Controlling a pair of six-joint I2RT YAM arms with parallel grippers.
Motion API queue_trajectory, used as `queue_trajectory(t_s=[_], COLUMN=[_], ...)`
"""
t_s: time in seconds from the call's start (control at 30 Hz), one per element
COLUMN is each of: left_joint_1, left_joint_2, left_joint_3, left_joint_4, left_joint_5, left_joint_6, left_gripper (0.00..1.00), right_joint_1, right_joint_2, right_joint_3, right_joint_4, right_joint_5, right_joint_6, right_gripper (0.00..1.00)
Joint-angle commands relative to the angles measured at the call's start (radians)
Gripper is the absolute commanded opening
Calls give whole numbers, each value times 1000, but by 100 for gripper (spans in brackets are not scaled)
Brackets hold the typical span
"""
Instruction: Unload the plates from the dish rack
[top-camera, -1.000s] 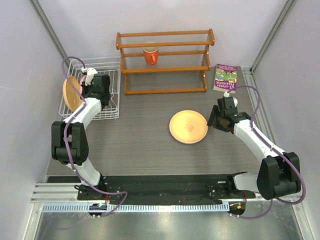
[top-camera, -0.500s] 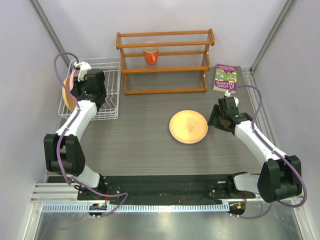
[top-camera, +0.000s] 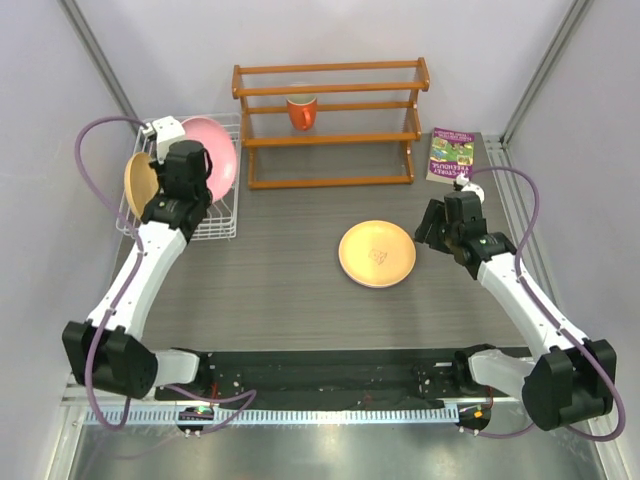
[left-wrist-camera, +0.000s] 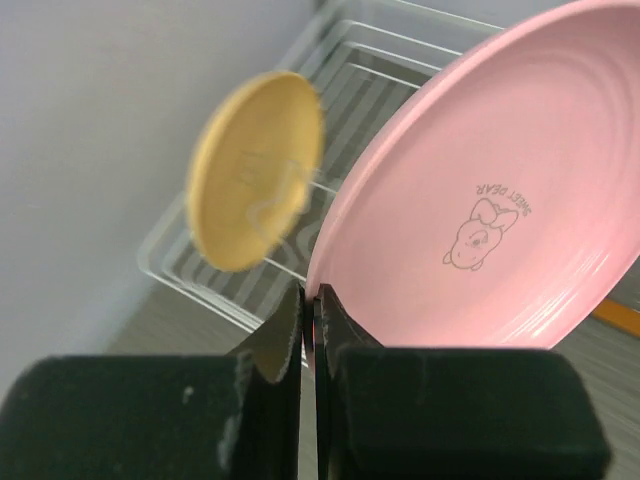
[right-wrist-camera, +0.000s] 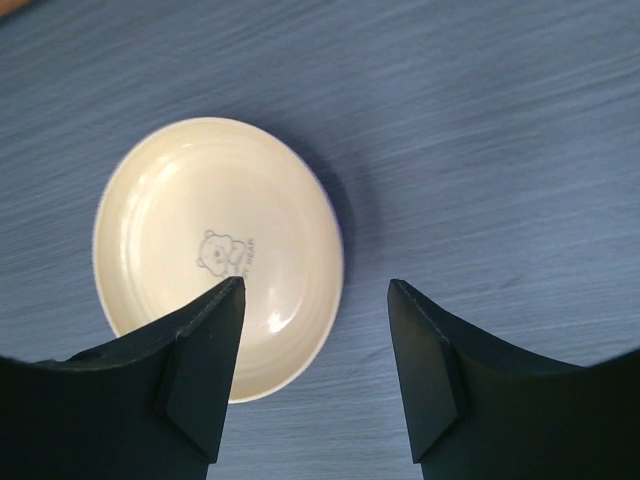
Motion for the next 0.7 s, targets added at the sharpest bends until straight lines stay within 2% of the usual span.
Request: queue_trajectory(t_s=[0.0, 0.13, 0.27, 0.47, 0.67], left_joint_1=[-19, -29, -54, -137, -210], left_joint_2=[-83, -86, -78, -63, -51], left_joint_3=[-27, -87, -144, -184, -204], left_joint_4=[-52, -9, 66, 82, 92], left_joint_5=[419, 672, 809, 819, 814], left_joint_6=[-262, -380, -459, -482, -497], left_gripper=[0, 0, 0, 0, 0], right_joint_1=[52, 124, 187, 264, 303], right_joint_2=[-26, 21, 90, 158, 193], right_joint_3=[20, 38, 75, 124, 155], right_joint_4=[146, 225, 303, 404, 432], right_joint_5=[-60, -75, -112, -138, -131], right_joint_6=[4, 24, 64, 102, 105], right_gripper=[66, 67, 67, 67, 66])
